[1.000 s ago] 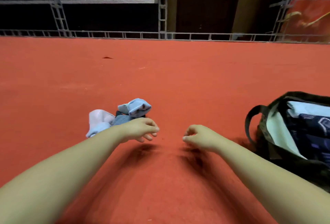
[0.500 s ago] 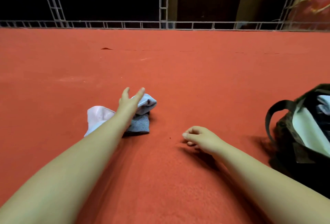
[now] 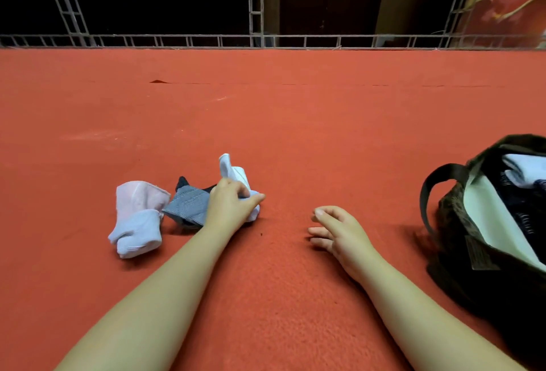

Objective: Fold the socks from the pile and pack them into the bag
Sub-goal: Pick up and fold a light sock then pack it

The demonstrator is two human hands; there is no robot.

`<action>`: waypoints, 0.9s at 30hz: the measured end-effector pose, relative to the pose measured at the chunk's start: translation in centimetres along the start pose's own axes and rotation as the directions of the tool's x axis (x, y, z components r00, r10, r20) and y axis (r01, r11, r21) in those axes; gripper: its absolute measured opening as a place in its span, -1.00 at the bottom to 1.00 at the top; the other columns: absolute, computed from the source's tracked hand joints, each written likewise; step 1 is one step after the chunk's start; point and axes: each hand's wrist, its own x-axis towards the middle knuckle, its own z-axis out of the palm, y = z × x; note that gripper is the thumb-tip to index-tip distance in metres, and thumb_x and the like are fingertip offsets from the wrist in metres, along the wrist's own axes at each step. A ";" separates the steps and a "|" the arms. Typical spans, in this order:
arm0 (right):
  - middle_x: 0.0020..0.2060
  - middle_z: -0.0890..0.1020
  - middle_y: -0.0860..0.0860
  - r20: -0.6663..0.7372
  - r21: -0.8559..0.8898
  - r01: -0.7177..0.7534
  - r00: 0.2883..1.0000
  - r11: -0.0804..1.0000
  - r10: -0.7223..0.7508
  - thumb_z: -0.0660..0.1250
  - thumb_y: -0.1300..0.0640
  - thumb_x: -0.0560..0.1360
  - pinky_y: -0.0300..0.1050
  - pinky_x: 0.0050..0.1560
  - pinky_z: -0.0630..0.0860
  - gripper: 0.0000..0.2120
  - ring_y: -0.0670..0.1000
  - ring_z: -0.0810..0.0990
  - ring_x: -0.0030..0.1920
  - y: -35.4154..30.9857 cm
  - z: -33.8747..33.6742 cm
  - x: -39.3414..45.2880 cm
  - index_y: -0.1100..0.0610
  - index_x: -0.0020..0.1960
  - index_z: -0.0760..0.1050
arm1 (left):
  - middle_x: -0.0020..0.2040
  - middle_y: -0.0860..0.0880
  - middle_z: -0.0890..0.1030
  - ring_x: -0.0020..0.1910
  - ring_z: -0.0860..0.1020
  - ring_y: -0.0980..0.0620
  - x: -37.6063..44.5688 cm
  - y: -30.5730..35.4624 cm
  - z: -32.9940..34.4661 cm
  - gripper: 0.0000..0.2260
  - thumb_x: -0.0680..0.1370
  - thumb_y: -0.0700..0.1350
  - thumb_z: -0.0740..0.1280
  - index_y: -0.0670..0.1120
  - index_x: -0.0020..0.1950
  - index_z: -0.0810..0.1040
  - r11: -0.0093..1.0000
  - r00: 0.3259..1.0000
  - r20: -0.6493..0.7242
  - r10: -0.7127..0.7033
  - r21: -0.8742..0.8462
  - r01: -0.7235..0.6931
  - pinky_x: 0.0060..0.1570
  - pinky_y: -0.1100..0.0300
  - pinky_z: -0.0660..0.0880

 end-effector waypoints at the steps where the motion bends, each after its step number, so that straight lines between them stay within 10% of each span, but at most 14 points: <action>1: -0.02 0.53 0.08 -0.015 0.050 0.010 1.000 0.999 -0.009 0.26 0.12 0.58 -0.15 -0.18 0.56 -0.91 0.01 0.57 -0.11 0.2 -0.2 0.0 0.13 0.00 0.48 | -0.35 -0.02 0.50 -0.24 0.48 -0.04 -0.4 -0.2 0.1 -0.68 0.39 0.04 0.47 -0.06 -0.41 0.41 1.000 0.999 -0.046 0.003 -0.004 -0.003 -0.23 0.14 0.31; 5: -0.01 0.52 0.08 -0.037 0.191 0.028 0.999 0.981 -0.021 0.22 0.16 0.59 -0.17 -0.26 0.56 -0.92 0.03 0.56 -0.13 0.3 -0.8 0.0 0.14 0.01 0.47 | -0.37 0.04 0.38 -0.36 0.35 0.09 -1.4 0.8 0.3 -0.68 0.47 -0.08 0.42 -0.04 -0.33 0.30 0.974 0.993 -0.082 -0.081 -0.217 0.061 -0.26 0.10 0.25; 11: -0.19 0.61 0.08 0.161 0.034 -0.056 0.986 0.998 0.050 0.27 -0.08 0.49 -0.19 -0.44 0.40 -0.71 0.02 0.58 -0.29 -0.5 -1.3 -0.5 0.14 0.02 0.50 | -0.48 0.14 0.37 -0.47 0.29 0.26 -5.2 7.3 1.5 -0.74 0.45 -0.13 0.36 -0.07 -0.38 0.35 0.657 0.988 0.146 -0.056 -0.739 0.147 -0.37 0.29 0.29; 15: -0.41 0.51 0.01 0.243 -0.109 -0.052 0.967 0.993 0.077 0.28 0.03 0.54 -0.26 -0.54 0.20 -0.85 -0.09 0.39 -0.48 -0.7 -2.4 -0.6 0.09 -0.10 0.56 | -0.48 0.17 0.42 -0.44 0.34 0.26 -5.8 8.7 2.1 -0.83 0.39 -0.10 0.32 -0.07 -0.36 0.39 0.654 0.973 0.226 0.043 -0.743 0.144 -0.35 0.36 0.33; 21: -0.24 0.66 0.03 0.010 0.103 -0.075 0.997 0.992 0.074 0.30 0.11 0.54 -0.26 -0.45 0.47 -0.84 -0.09 0.58 -0.35 0.0 -1.6 -0.2 0.15 0.05 0.58 | -0.36 0.17 0.49 -0.34 0.41 0.25 -6.3 7.9 0.6 -0.84 0.36 0.12 0.27 0.05 -0.26 0.42 0.767 0.985 -0.174 0.018 -0.629 -0.125 -0.27 0.34 0.36; 27: 0.02 0.68 0.17 0.005 0.469 -0.097 0.994 0.878 0.107 0.28 0.21 0.54 -0.13 -0.08 0.58 -0.78 0.06 0.66 0.03 0.1 -1.1 -0.4 0.23 0.15 0.56 | -0.37 0.14 0.54 -0.37 0.46 0.19 -7.2 8.2 2.2 -0.86 0.42 0.02 0.38 0.05 -0.29 0.49 0.874 0.987 0.143 0.072 -0.486 0.007 -0.26 0.19 0.43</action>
